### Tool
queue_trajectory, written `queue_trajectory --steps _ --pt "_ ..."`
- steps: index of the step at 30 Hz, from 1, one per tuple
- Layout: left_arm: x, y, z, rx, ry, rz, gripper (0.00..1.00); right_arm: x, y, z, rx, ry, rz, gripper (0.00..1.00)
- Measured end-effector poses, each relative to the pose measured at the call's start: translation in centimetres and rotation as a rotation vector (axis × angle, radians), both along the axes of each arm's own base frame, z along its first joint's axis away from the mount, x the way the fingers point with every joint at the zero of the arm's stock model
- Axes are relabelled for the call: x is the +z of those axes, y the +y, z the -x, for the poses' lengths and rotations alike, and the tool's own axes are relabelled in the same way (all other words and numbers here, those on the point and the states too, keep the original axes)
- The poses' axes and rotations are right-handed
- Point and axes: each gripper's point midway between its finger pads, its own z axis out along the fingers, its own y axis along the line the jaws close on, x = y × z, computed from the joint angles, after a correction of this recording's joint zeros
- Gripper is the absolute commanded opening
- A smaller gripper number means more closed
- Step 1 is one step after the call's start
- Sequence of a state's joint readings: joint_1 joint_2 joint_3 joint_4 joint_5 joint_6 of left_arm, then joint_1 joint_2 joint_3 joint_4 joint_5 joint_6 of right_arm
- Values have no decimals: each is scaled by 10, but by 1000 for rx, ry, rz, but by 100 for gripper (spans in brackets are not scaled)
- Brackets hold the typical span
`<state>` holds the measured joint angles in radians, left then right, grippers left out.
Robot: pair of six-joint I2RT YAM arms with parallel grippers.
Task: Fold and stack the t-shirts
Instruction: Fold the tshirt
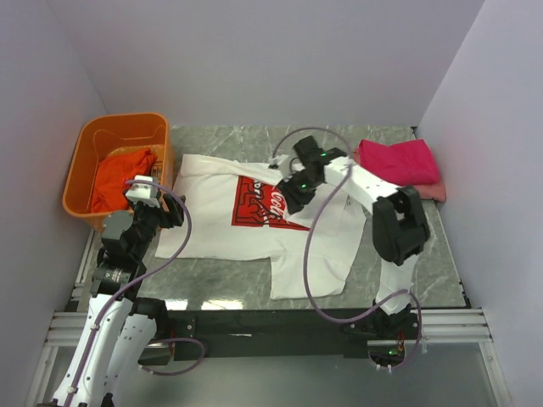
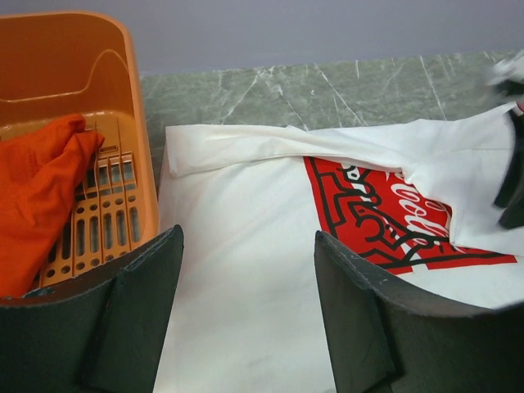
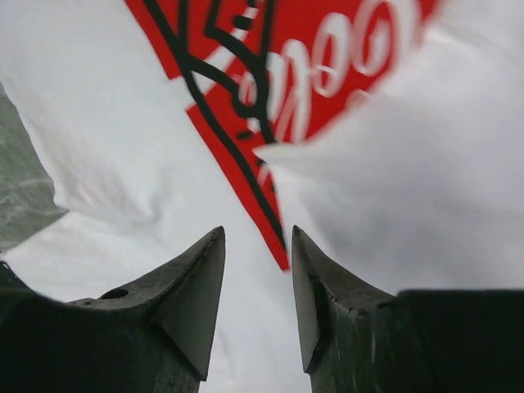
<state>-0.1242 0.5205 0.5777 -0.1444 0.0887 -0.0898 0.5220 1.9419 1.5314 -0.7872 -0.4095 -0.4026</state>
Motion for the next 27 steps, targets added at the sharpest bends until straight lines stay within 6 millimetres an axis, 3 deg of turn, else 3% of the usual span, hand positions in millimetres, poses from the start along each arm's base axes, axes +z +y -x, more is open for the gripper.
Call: queue_trajectory --steps 7,9,12,14,17,22,27 --pt "0 0 0 -1 0 2 73 54 -95 -43 -230 -112 -105 41" --pt "0 -1 0 -3 1 5 74 50 -125 -51 -318 -118 -114 42" --pt "-2 -3 -1 -9 12 14 77 22 -160 -43 -431 -66 -81 43" --pt "-7 -4 -4 -10 35 26 77 1 -170 -32 -477 -22 -40 44" --pt "-20 -6 -9 -12 89 39 77 -12 -177 -28 -525 -7 7 44" --pt "-38 -8 -12 -9 164 45 77 -14 -186 -69 -589 -83 48 44" --pt "-37 -7 -10 -9 160 47 77 -21 -191 -108 -620 -128 70 45"
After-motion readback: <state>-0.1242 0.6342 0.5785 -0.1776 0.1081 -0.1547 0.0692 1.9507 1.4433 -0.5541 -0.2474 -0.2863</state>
